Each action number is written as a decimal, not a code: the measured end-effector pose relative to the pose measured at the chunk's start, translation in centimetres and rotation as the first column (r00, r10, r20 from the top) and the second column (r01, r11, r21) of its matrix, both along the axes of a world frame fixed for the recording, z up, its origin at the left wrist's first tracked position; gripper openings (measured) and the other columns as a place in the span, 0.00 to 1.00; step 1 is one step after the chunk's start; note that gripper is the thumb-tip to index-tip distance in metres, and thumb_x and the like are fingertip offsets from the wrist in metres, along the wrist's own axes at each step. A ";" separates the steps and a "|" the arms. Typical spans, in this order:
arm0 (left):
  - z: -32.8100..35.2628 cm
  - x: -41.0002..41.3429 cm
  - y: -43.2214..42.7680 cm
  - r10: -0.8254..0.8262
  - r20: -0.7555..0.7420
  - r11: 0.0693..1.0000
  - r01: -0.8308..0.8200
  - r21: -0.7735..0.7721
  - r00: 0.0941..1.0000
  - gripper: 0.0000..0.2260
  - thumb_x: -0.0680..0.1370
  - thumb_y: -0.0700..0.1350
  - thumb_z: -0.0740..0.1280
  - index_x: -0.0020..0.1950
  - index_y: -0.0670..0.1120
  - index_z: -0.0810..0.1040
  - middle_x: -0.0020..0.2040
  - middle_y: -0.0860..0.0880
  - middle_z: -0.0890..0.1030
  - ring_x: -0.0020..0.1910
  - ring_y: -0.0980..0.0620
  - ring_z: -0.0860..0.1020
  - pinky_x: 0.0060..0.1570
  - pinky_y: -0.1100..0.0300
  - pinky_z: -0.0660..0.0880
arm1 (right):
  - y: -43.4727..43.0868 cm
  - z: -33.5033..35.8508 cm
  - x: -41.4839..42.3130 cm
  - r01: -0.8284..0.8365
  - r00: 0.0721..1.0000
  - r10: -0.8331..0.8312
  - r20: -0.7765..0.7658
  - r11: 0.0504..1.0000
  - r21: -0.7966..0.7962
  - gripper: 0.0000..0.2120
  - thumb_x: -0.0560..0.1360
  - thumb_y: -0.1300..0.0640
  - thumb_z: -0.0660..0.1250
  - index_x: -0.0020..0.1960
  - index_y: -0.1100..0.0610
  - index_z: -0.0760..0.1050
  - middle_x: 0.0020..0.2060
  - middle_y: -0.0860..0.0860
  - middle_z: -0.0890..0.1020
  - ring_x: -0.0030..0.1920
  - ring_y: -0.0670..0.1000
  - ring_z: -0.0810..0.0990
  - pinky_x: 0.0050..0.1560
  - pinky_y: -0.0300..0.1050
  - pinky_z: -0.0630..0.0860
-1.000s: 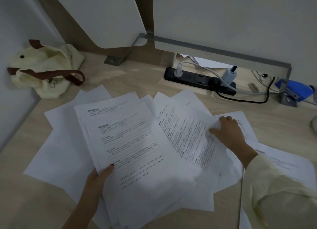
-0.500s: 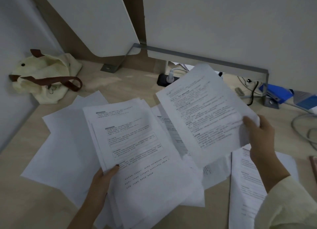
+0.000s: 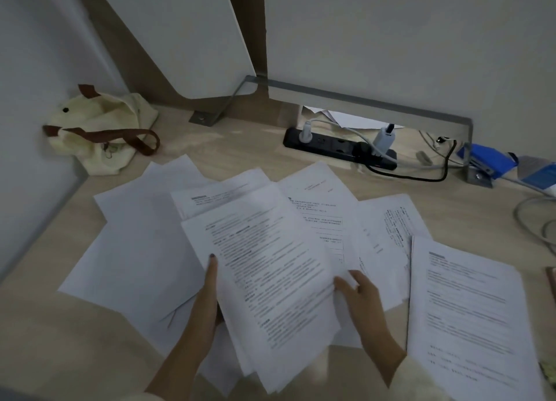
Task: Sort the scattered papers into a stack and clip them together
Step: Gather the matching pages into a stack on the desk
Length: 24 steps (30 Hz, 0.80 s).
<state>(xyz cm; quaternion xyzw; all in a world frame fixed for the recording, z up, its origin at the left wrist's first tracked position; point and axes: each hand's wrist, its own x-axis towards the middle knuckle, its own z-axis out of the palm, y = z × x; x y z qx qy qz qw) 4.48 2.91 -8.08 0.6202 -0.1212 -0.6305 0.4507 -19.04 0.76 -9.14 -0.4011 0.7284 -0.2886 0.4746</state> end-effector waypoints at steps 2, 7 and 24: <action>0.1 -0.3 0.4 -0.085 0.099 0.996 0.084 0.019 0.991 0.28 0.69 0.59 0.70 0.66 0.52 0.71 0.61 0.49 0.78 0.57 0.49 0.77 0.58 0.50 0.74 | 0.3 -0.5 0.7 -0.070 0.996 0.071 -0.049 0.997 0.023 0.04 0.76 0.60 0.63 0.50 0.58 0.74 0.39 0.49 0.78 0.43 0.53 0.76 0.37 0.35 0.69; 0.3 -0.7 0.4 -0.126 0.267 0.988 0.146 -0.054 0.955 0.18 0.76 0.36 0.64 0.64 0.50 0.71 0.55 0.51 0.78 0.49 0.56 0.76 0.51 0.62 0.71 | -0.1 0.0 0.3 -0.151 0.982 0.158 -0.106 0.986 0.069 0.13 0.74 0.59 0.65 0.58 0.56 0.72 0.49 0.52 0.78 0.47 0.52 0.77 0.42 0.39 0.71; 8.6 0.4 -2.6 -0.076 0.331 0.904 0.205 -0.375 0.940 0.16 0.74 0.35 0.66 0.56 0.52 0.78 0.50 0.58 0.84 0.49 0.59 0.81 0.51 0.63 0.78 | -4.1 12.1 -0.9 -0.099 0.911 0.210 0.355 0.947 -0.305 0.14 0.72 0.65 0.65 0.55 0.53 0.77 0.48 0.45 0.85 0.48 0.44 0.83 0.42 0.34 0.79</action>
